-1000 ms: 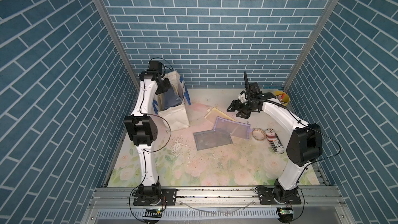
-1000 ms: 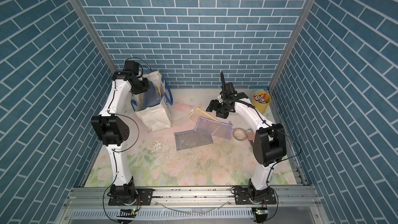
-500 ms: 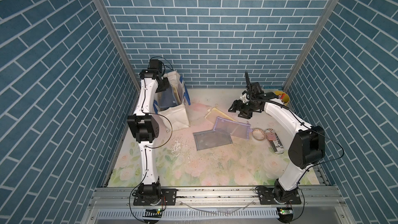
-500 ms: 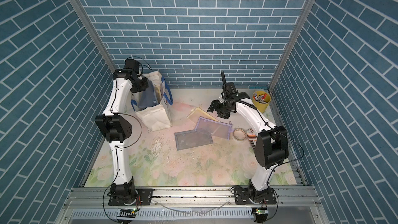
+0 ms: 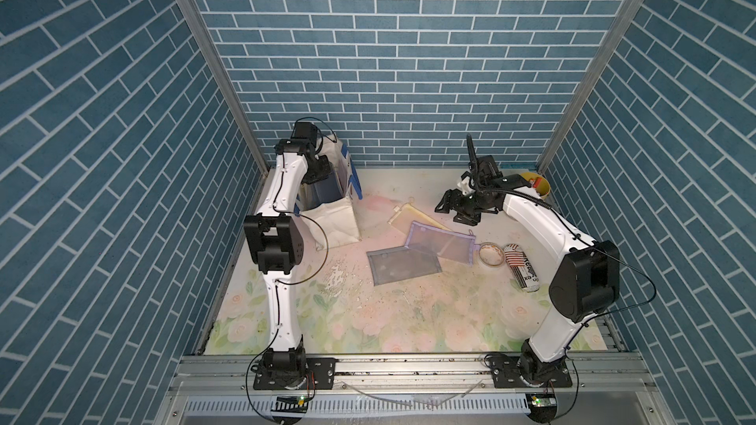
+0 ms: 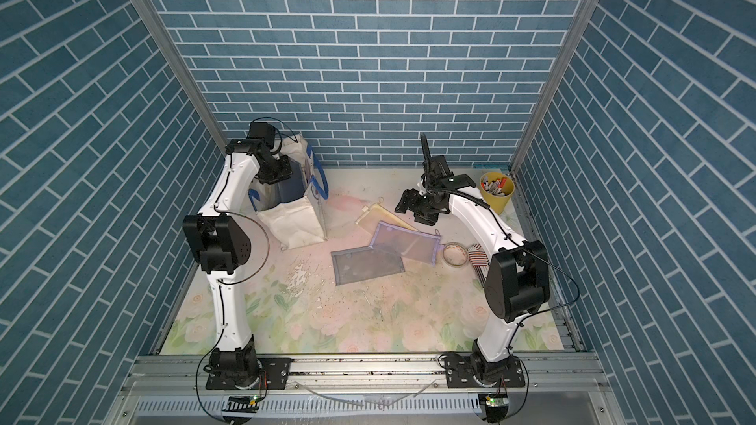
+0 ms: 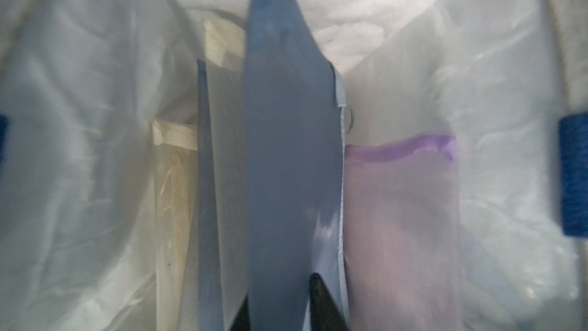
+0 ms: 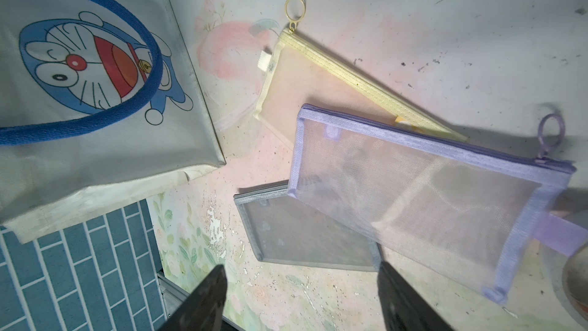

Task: Put the pencil pouch into the canvas bag
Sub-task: Place the pencil pouch in the canvas bag, then pick up the pencil pouch.

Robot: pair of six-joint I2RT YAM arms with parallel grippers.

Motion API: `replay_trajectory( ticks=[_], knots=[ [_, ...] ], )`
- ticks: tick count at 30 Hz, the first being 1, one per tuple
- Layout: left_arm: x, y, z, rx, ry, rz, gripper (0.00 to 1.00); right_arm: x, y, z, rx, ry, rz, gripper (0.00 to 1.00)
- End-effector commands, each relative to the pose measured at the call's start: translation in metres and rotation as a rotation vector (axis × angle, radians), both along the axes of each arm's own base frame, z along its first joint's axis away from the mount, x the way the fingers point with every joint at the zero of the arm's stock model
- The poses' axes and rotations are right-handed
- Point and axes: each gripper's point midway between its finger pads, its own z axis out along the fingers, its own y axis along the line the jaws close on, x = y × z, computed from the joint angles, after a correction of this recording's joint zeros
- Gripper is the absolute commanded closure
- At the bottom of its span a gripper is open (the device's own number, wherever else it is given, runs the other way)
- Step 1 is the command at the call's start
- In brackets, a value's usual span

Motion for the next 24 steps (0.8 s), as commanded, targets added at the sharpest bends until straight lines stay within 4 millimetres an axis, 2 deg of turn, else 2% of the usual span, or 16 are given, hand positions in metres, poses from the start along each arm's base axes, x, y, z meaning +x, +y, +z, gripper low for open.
replay_trajectory(
  ticks=[1,5,8,10,12,15,18,22,24],
  knots=[
    [-0.008,0.009,0.048,0.033,-0.084,0.025,0.57,0.008,-0.004,0.012,-0.029,-0.055,0.036,0.26],
    [-0.029,0.023,0.088,0.121,-0.116,0.041,0.4,0.018,-0.012,0.001,-0.072,-0.053,0.053,0.26],
    [-0.047,0.022,0.113,0.172,-0.137,0.024,0.35,0.029,-0.017,-0.01,-0.091,-0.042,0.061,0.26],
    [-0.061,0.014,0.126,0.189,-0.16,0.001,0.34,0.039,-0.021,-0.019,-0.101,-0.034,0.062,0.26],
    [-0.078,-0.004,0.135,0.176,-0.187,-0.042,0.3,0.048,-0.025,-0.031,-0.115,-0.022,0.062,0.26],
    [-0.11,-0.05,0.137,0.137,-0.206,-0.159,0.25,0.06,-0.031,-0.053,-0.127,0.006,0.055,0.26],
    [-0.145,-0.116,0.126,0.046,-0.222,-0.327,0.22,0.07,-0.036,-0.074,-0.119,0.036,0.039,0.26],
    [-0.191,-0.202,0.085,-0.174,-0.181,-0.511,0.17,0.076,-0.041,-0.099,-0.127,0.067,0.042,0.25],
    [-0.212,-0.234,0.065,-0.219,-0.145,-0.583,0.15,0.074,-0.044,-0.11,-0.141,0.087,0.054,0.25]
  ],
)
